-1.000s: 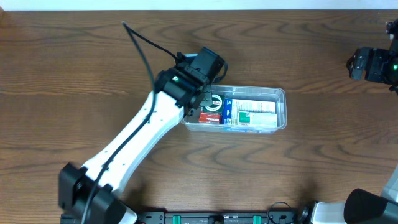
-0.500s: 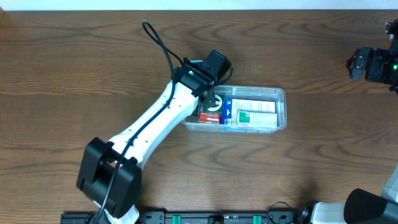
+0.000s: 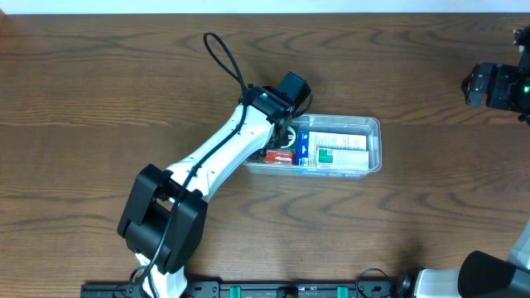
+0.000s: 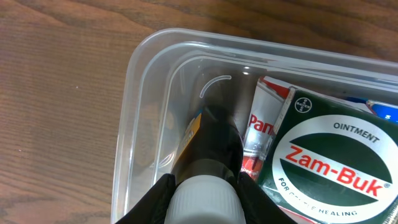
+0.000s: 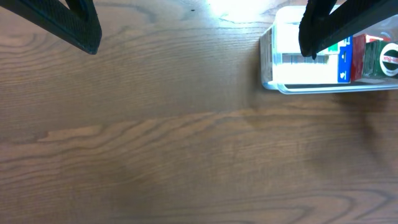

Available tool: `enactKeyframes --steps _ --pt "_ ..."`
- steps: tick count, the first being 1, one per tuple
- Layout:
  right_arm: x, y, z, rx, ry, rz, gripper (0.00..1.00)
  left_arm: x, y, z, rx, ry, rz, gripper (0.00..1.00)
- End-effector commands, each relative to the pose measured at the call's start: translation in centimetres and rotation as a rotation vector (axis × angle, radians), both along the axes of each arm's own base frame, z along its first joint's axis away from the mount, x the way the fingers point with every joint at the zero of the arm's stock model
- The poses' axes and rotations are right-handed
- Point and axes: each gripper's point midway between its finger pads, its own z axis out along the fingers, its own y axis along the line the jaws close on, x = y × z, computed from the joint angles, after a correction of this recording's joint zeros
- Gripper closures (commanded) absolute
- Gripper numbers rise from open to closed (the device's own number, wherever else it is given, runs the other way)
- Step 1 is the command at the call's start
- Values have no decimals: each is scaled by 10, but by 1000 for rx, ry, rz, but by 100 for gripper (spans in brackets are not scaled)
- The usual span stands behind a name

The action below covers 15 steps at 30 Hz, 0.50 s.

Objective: Pack container
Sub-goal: 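Lower tube into container's left end and release left gripper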

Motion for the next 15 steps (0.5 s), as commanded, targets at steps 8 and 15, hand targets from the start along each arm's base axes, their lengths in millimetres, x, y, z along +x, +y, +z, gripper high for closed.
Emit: enactKeyframes --steps 8,15 --pt "0 -3 -1 9 3 -19 1 5 3 3 13 -20 23 40" --pt "0 -3 -1 9 3 -19 1 5 3 5 12 -24 14 22"
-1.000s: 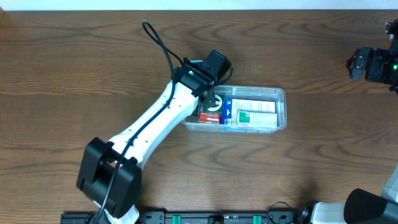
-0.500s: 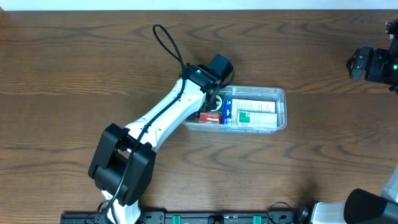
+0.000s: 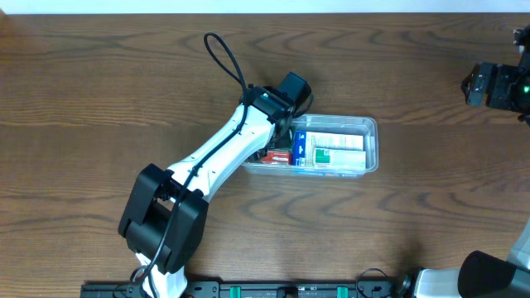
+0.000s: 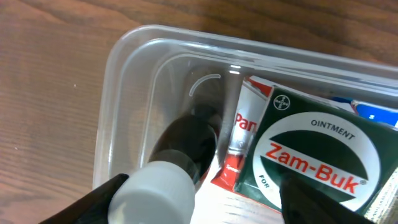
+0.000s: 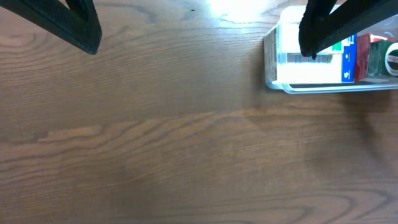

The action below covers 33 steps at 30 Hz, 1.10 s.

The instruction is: Pack container

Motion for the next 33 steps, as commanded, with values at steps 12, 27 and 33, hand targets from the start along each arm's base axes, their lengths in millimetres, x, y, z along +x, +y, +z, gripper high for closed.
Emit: enactKeyframes --steps 12,27,33 --pt "0 -3 -1 9 2 -19 1 11 -7 75 -111 -159 -49 21" --pt "0 -3 -1 9 2 -19 1 -83 68 202 -112 -300 -274 2" --pt "0 -3 -1 9 2 -19 1 -132 102 213 -96 -269 -277 2"
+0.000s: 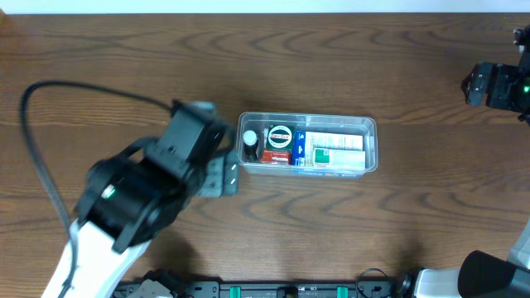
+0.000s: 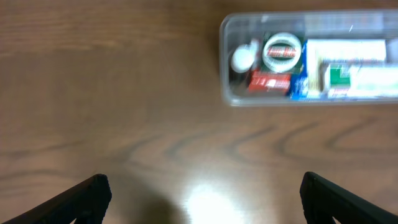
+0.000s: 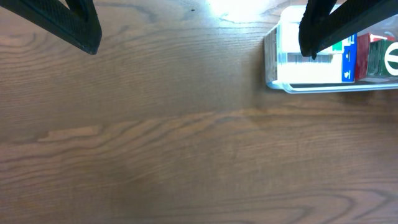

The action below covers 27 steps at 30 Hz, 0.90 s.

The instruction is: Pack container

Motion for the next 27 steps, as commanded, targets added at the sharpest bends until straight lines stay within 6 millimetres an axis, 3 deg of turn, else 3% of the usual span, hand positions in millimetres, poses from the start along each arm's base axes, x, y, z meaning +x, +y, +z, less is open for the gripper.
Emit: enactKeyframes --steps 1,3,8,11,17,27 --pt "0 -3 -1 9 3 -19 1 -13 11 12 7 -32 -31 2" --pt "0 -3 -1 9 3 -19 1 -22 17 13 12 -24 -38 2" --pt "0 -3 -1 9 3 -19 1 -77 31 -8 12 188 -46 2" --pt "0 -3 -1 9 3 -19 1 -85 32 -14 -4 222 -20 2" --pt "0 -3 -1 9 3 -19 1 -73 35 -23 -34 126 15 2" --pt "0 -3 -1 9 3 -19 1 -22 66 -44 -96 -287 161 2"
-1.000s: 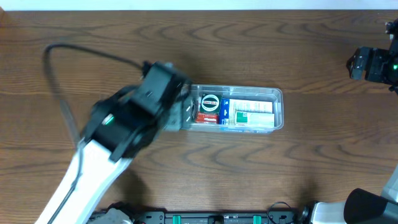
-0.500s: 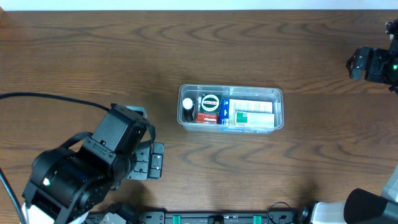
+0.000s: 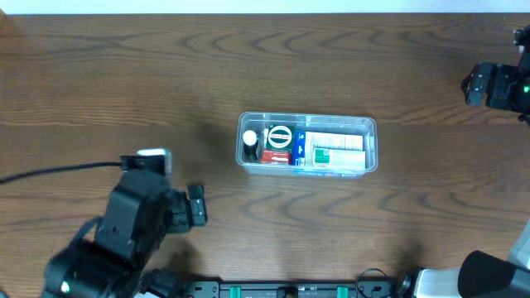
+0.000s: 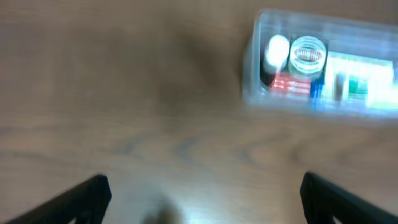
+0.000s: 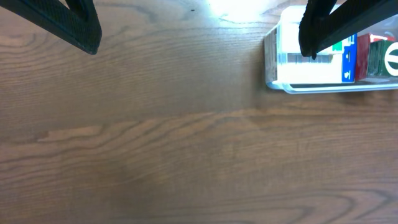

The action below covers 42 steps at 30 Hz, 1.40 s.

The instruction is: Pack container

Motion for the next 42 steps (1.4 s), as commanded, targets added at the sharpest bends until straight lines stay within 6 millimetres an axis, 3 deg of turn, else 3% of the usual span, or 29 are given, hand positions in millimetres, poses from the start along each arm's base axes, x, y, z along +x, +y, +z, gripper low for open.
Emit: enactKeyframes --steps 1,12,23,42 --pt "0 -3 -1 9 2 -19 1 12 19 -8 38 -116 52 2" --pt "0 -3 -1 9 2 -19 1 49 60 -40 -56 -476 283 2" --pt "0 -3 -1 9 2 -19 1 65 65 -50 -147 -789 269 2" --pt "0 -3 0 9 1 -19 1 57 74 -65 -135 -825 298 2"
